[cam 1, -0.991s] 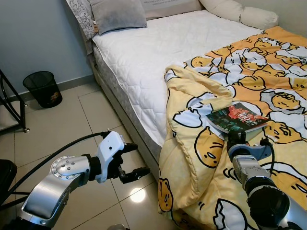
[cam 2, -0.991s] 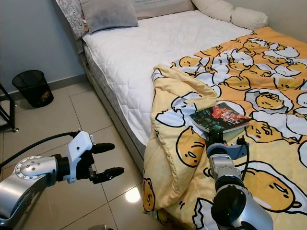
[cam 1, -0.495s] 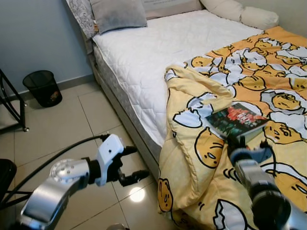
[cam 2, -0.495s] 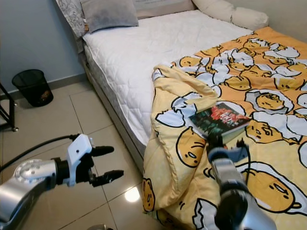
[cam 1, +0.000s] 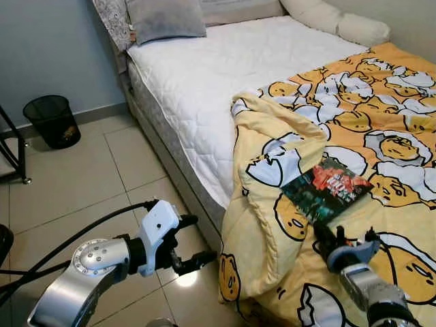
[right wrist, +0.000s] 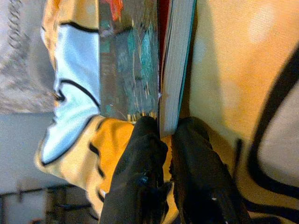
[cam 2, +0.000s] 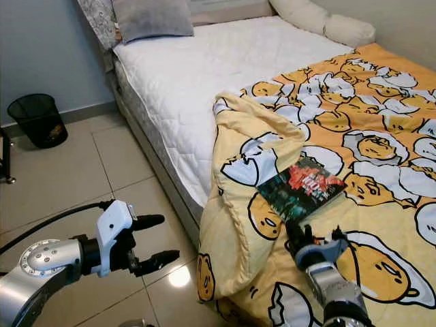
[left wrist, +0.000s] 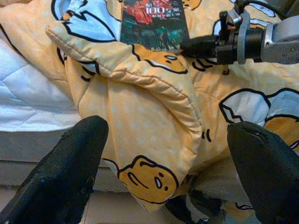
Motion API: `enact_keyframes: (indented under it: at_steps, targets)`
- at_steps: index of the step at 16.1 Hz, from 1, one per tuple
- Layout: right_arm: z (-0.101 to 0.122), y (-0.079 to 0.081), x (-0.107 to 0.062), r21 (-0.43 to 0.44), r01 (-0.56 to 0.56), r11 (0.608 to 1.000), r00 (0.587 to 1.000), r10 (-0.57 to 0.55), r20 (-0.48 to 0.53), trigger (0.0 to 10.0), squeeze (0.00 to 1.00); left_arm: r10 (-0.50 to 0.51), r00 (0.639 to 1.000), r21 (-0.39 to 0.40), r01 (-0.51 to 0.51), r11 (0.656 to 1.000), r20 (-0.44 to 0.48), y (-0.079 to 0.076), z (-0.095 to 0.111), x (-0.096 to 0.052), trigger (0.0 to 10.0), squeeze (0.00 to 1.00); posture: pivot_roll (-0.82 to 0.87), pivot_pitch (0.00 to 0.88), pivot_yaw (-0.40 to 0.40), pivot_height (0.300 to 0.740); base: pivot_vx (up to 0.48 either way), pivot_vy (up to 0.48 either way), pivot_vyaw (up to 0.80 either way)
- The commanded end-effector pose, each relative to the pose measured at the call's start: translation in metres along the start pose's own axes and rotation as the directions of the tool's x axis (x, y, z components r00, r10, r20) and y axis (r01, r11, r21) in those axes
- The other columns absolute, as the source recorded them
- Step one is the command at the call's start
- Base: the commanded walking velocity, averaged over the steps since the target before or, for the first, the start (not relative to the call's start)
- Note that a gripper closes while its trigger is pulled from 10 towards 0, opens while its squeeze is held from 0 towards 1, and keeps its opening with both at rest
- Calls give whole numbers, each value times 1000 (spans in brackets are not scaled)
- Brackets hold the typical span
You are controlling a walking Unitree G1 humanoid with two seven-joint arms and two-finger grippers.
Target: Clean up the room
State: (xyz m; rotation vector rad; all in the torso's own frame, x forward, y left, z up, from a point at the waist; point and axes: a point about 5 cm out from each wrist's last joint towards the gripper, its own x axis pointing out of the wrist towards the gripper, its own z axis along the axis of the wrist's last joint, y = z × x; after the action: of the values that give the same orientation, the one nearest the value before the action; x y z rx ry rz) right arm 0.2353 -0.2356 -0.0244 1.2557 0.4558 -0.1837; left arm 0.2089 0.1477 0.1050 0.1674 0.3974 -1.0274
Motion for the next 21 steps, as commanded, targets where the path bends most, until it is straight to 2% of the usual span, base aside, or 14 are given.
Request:
enact_keyframes:
  at_steps: [1, 2, 3, 5, 7, 9, 12, 14, 15, 16, 18, 19, 20, 21]
  targets:
    - [-9, -8, -3, -34, 49, 998, 998, -50, -37, 10000, 0, 9, 1000, 13, -9, 1000, -5, 1, 3, -2, 10000, 765, 49, 0, -45, 740, 0, 0, 0]
    - [-11, -12, -4, -45, 72, 996, 997, -73, -3, 10000, 0, 10, 1000, 19, -10, 1000, -11, 3, 3, -2, 10000, 765, 44, 0, -30, 740, 0, 0, 0]
    - [-11, -9, -2, -37, 58, 998, 998, -57, 27, 10000, 1000, 7, 1000, 25, -7, 1000, -15, 5, 3, -2, 10000, 765, 43, 0, -26, 740, 0, 0, 0]
    - [-12, 2, 1, -63, -19, 998, 1000, 19, 6, 10000, 1000, 2, 1000, 32, -2, 999, -16, 7, 5, 0, 10000, 765, 36, 0, -15, 740, 0, 0, 0]
    - [-13, 5, 1, -69, -45, 997, 999, 44, -13, 10000, 1000, -2, 1000, 36, 2, 999, -17, 7, 5, 1, 10000, 765, 34, 0, -12, 740, 0, 0, 0]
    - [-16, -2, -5, -128, -56, 990, 988, 37, -147, 10000, 1000, -9, 1000, 44, 10, 999, -16, 8, 7, 3, 10000, 765, 30, 0, -10, 740, 0, 0, 0]
    - [-3, -13, -15, -198, -36, 979, 987, 3, -163, 10000, 1000, -13, 1000, 47, 14, 999, -17, 8, 7, 3, 10000, 765, 30, 0, -14, 740, 0, 0, 0]
    - [5, -12, -18, -219, -72, 973, 984, 34, -173, 10000, 1000, -15, 1000, 47, 16, 999, -17, 8, 7, 3, 10000, 765, 29, 0, -12, 740, 0, 0, 0]
    - [11, -8, -21, -239, -122, 963, 979, 76, -192, 10000, 1000, -16, 1000, 46, 17, 999, -18, 8, 7, 3, 10000, 765, 28, 0, -10, 740, 0, 0, 0]
    - [21, 2, -25, -239, -236, 942, 959, 187, -211, 10000, 1000, -18, 1000, 46, 19, 999, -18, 8, 8, 4, 10000, 765, 27, 0, -9, 740, 0, 0, 0]
    - [36, 19, -31, -206, -380, 902, 917, 338, -213, 10000, 1000, -20, 1000, 47, 21, 999, -18, 9, 8, 4, 10000, 765, 26, 0, -6, 740, 0, 0, 0]
    - [42, 24, -34, -197, -425, 883, 898, 385, -211, 10000, 1000, -21, 1000, 47, 22, 999, -18, 9, 9, 4, 10000, 765, 26, 0, -6, 740, 0, 0, 0]
    - [47, 32, -33, -224, -445, 867, 893, 408, -192, 10000, 1000, -22, 1000, 47, 22, 999, -18, 10, 9, 5, 10000, 769, 24, 0, -3, 740, 0, 0, 0]
    - [56, 42, -23, -320, -393, 862, 919, 375, -120, 10000, 1000, -20, 1000, 50, 21, 999, -17, 11, 10, 5, 10000, 765, 25, 0, -2, 740, 0, 0, 0]
